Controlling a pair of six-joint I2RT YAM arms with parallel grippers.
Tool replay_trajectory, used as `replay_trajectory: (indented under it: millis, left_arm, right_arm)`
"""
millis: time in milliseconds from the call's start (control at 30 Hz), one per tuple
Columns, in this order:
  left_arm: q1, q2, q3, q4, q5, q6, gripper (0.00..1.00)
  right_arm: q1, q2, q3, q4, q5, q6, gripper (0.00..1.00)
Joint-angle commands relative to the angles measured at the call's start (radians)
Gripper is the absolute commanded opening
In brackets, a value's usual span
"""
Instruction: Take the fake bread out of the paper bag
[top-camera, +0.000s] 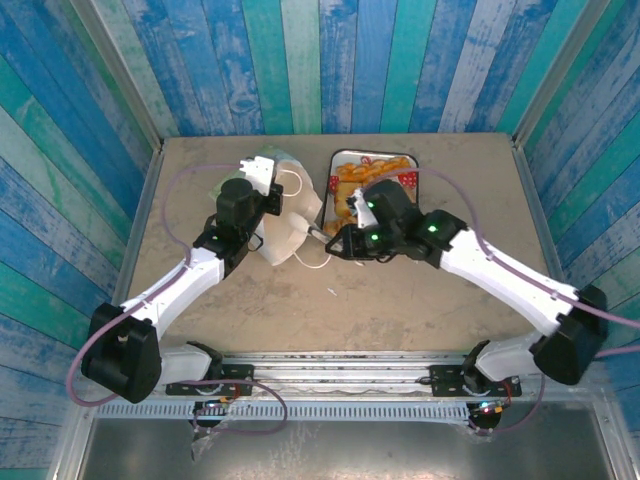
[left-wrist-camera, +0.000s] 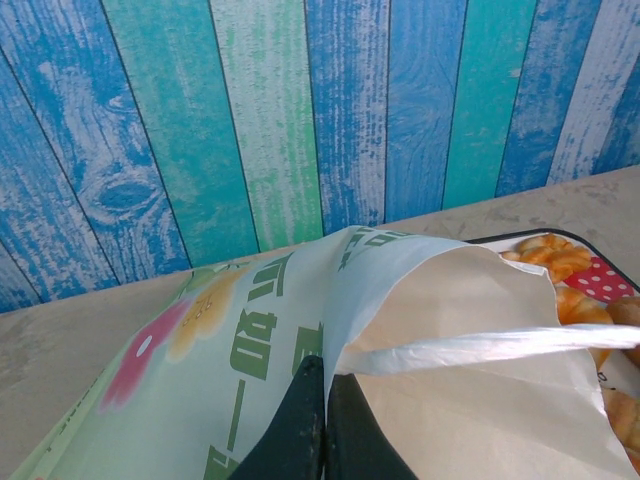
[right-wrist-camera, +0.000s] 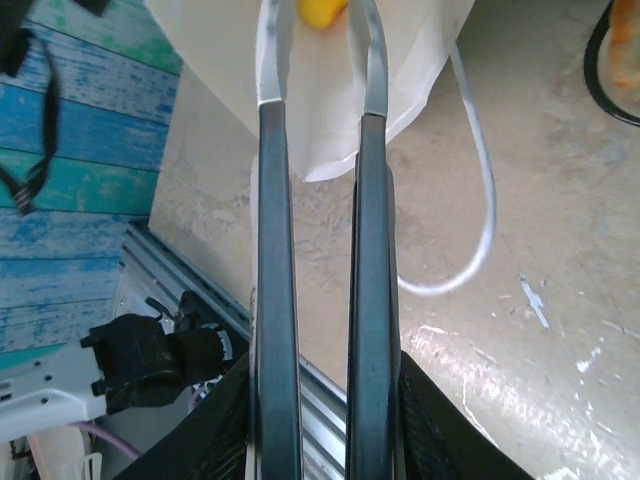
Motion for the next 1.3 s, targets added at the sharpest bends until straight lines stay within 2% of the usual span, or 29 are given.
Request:
replay_trajectory:
  millis: [0, 200, 400, 633, 900, 1267]
  left_arm:
    - [0.003, -0.009, -0.007, 0.053, 0.034, 0.029, 0.0]
    - [0.003, -0.03, -0.046, 0.1, 0.042, 0.044, 0.0]
    - [0.003, -0.036, -0.067, 0.124, 0.052, 0.04, 0.0]
    - [0.003, -0.013, -0.052, 0.137, -0.007, -0.012, 0.0]
    - [0.003, 0.039, -0.014, 0.135, -0.026, -0.037, 0.0]
    - [0.003, 0.002, -0.068, 0.185, 0.068, -0.022, 0.0]
  right_arm:
    - [0.007, 0.09, 0.087, 0.079, -0.016, 0.005, 0.34]
    - [0.008, 0.271, 0.234, 0.071, 0.038, 0.013, 0.36]
    - [0.019, 0.365, 0.313, 0.059, 0.096, 0.028, 0.36]
    - [0.026, 0.384, 0.259, 0.132, 0.1, 0.069, 0.34]
    - [0.051, 0.379, 0.192, 0.202, 0.095, 0.081, 0.34]
    - [0.047, 0.472, 0.224, 0.252, 0.086, 0.123, 0.37]
